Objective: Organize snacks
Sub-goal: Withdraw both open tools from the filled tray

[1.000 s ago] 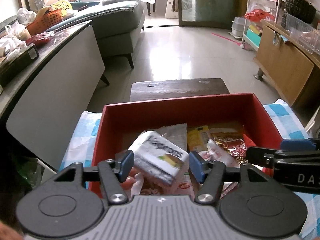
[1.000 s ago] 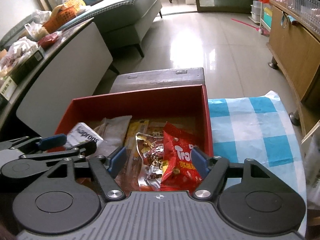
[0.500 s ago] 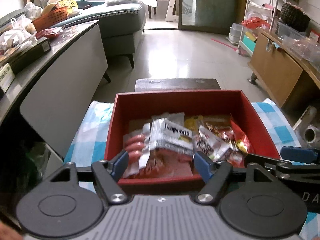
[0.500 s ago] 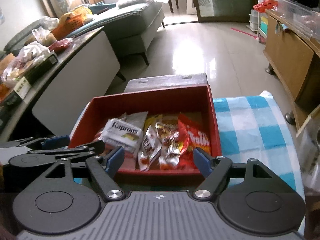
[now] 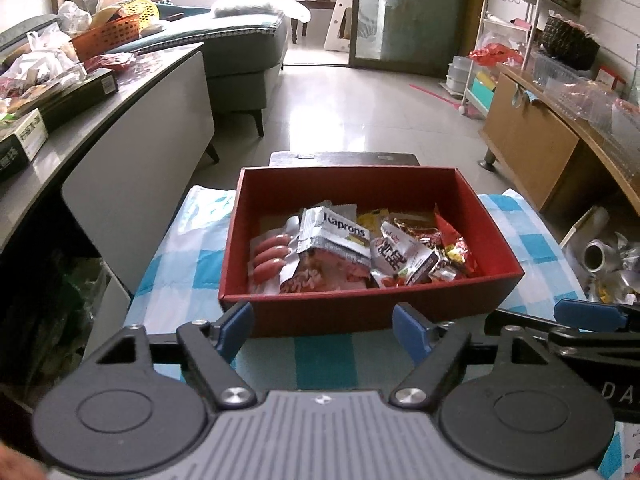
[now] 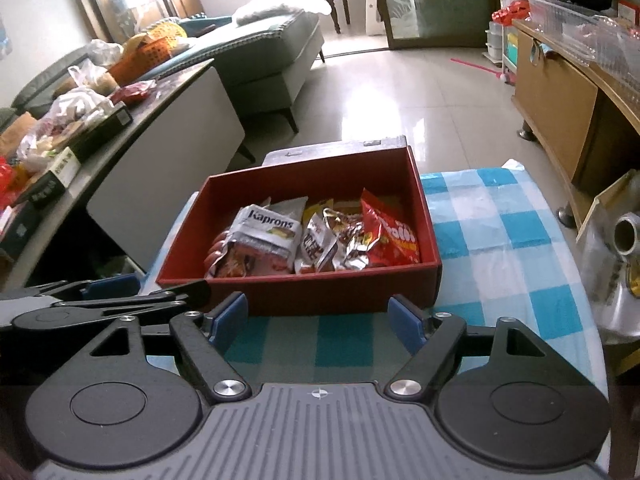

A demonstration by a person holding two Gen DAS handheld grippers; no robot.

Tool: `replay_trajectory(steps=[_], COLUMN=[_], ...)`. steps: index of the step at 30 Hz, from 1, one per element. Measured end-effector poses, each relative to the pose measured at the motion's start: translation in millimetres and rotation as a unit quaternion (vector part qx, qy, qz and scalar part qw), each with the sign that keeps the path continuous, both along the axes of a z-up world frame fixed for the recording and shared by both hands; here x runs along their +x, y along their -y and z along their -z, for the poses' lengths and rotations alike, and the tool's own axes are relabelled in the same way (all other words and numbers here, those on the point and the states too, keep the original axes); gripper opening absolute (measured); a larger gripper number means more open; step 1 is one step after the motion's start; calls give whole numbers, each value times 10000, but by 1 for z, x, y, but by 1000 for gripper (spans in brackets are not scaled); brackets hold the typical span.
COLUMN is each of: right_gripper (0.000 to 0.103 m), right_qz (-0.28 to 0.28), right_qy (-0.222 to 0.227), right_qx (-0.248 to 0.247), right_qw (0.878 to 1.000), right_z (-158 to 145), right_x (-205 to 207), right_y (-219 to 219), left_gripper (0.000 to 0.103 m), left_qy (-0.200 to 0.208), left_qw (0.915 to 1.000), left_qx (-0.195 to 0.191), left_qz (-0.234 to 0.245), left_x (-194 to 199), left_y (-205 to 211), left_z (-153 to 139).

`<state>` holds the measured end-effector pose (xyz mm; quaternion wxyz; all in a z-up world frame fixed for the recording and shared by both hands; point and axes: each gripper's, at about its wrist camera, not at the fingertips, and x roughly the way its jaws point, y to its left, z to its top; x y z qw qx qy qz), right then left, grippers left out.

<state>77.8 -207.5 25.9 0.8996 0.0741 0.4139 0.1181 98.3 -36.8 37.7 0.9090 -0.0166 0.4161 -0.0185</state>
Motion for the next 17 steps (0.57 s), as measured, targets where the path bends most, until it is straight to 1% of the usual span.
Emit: replay_trajectory(steps=[2,8,17], right_gripper=[83,83,84], right_qz=[-19,-72,-116], right_qy=[6,39,54], right_qx=[0,25,24], right_qw=[10000,10000,9999], right_z=[0,-2,-3], right_x=[-4,-10,-12], right_y=[-1,-4,-6], left_gripper=[75,76,76], left_qy=[35,105,244], left_qw=[10000,9999,9995], left_qx=[13,15,127], left_qz=[-12,-67,-137], left_x=[-4,-11,-17], left_y=[-1,-5,-4], left_z=[0,-3,-5])
